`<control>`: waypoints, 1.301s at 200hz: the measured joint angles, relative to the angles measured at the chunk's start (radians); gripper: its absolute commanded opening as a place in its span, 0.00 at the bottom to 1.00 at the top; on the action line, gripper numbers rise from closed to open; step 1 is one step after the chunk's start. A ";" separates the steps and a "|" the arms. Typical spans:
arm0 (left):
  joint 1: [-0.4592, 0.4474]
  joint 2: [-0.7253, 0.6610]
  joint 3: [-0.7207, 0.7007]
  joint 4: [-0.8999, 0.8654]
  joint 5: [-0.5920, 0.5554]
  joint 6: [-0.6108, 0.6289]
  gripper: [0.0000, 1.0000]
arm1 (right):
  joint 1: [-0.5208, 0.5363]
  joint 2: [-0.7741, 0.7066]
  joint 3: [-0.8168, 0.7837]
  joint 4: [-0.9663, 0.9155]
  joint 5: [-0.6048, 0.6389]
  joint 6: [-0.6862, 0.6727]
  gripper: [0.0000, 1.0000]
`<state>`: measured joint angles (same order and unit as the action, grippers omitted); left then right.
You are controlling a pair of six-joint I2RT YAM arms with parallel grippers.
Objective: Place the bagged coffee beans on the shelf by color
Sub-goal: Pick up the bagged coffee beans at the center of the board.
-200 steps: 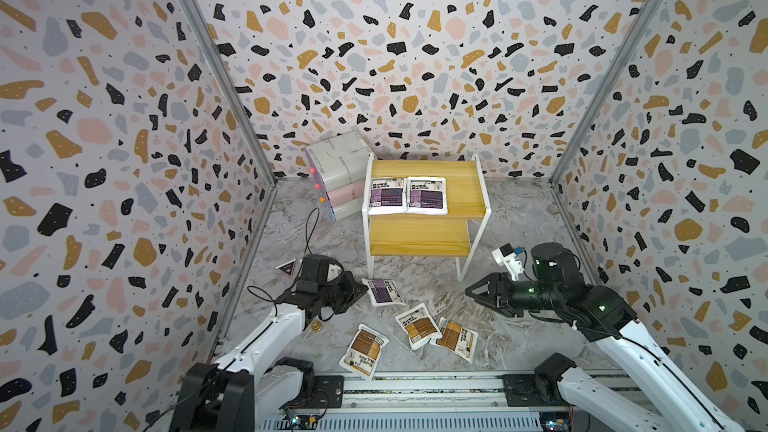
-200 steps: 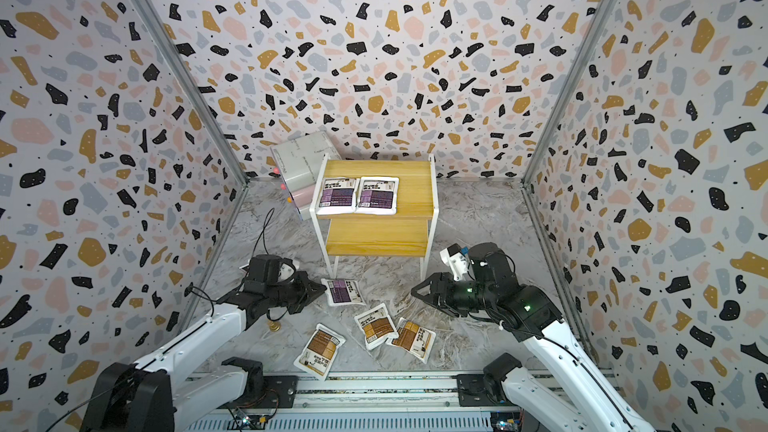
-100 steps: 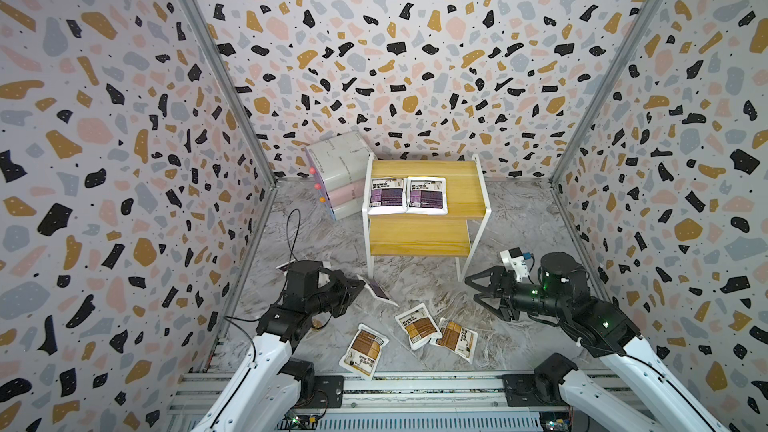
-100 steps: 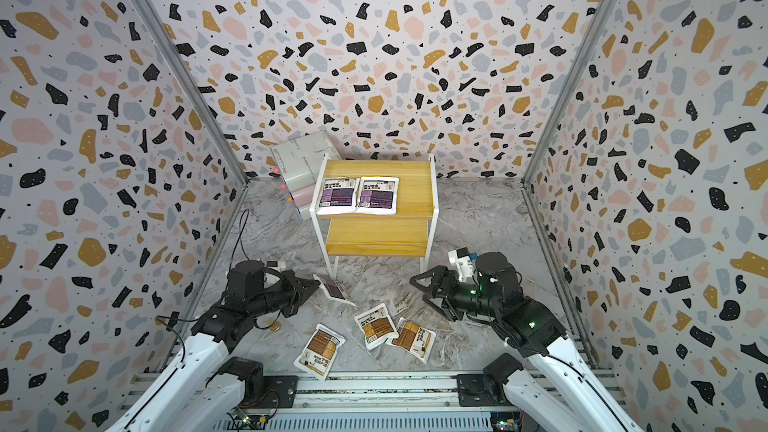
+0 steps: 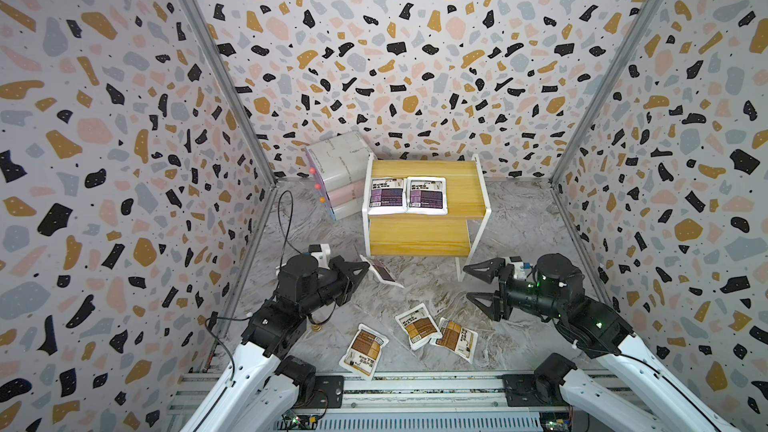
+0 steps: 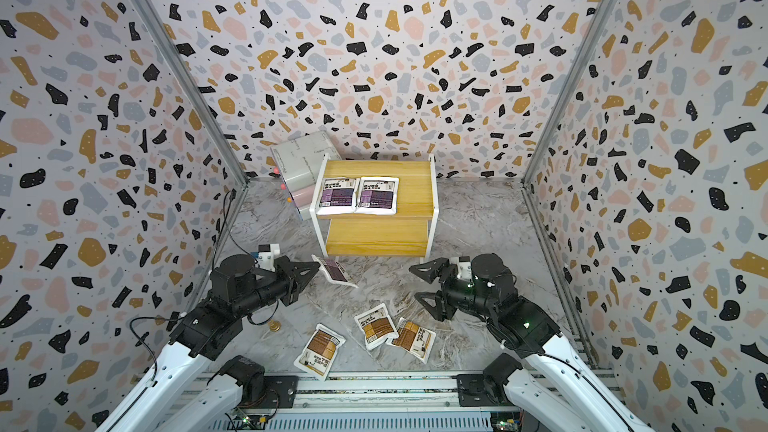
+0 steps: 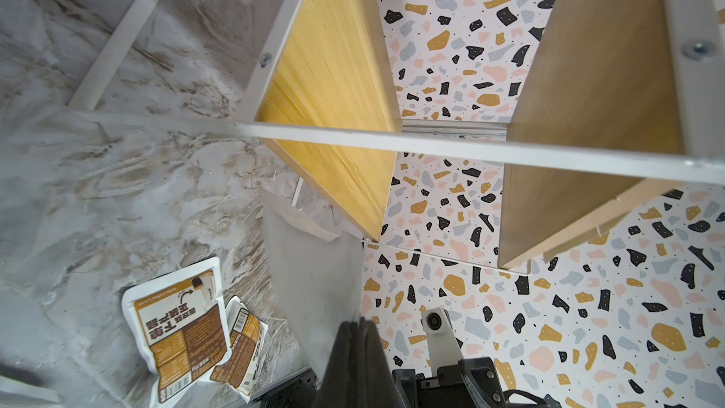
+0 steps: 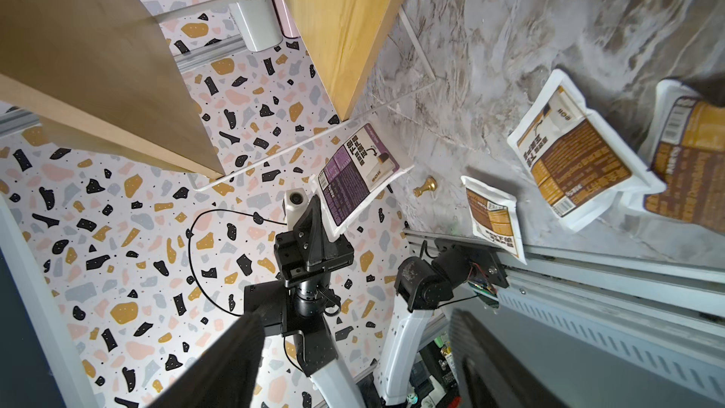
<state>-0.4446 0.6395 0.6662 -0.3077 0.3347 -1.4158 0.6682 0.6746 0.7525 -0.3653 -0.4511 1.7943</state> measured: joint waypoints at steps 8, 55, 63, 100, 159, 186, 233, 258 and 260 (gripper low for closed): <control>-0.031 0.002 0.020 -0.008 -0.028 -0.002 0.00 | 0.018 0.014 0.000 0.016 0.005 0.023 0.80; -0.185 0.038 0.159 -0.017 -0.187 0.015 0.00 | 0.124 0.125 0.068 0.072 0.031 0.092 0.81; -0.203 0.049 0.190 -0.023 -0.210 0.024 0.00 | 0.143 0.145 0.090 0.081 0.037 0.097 0.80; -0.255 0.087 0.304 -0.027 -0.287 0.072 0.00 | 0.230 0.217 0.191 0.132 0.085 0.115 0.81; -0.279 0.103 0.324 -0.025 -0.321 0.097 0.00 | 0.361 0.374 0.320 0.209 0.163 0.129 0.81; -0.280 0.101 0.348 -0.027 -0.322 0.107 0.00 | 0.393 0.442 0.360 0.248 0.184 0.130 0.80; -0.280 0.075 0.350 -0.022 -0.317 0.115 0.00 | 0.421 0.522 0.384 0.333 0.236 0.131 0.79; -0.280 0.040 0.336 -0.019 -0.317 0.111 0.00 | 0.432 0.525 0.384 0.368 0.279 0.127 0.76; -0.280 0.038 0.335 -0.019 -0.317 0.110 0.00 | 0.433 0.525 0.384 0.373 0.282 0.127 0.75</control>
<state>-0.7246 0.6777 1.0012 -0.3264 0.0181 -1.3056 1.1007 1.1999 1.1362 0.0074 -0.1692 1.9209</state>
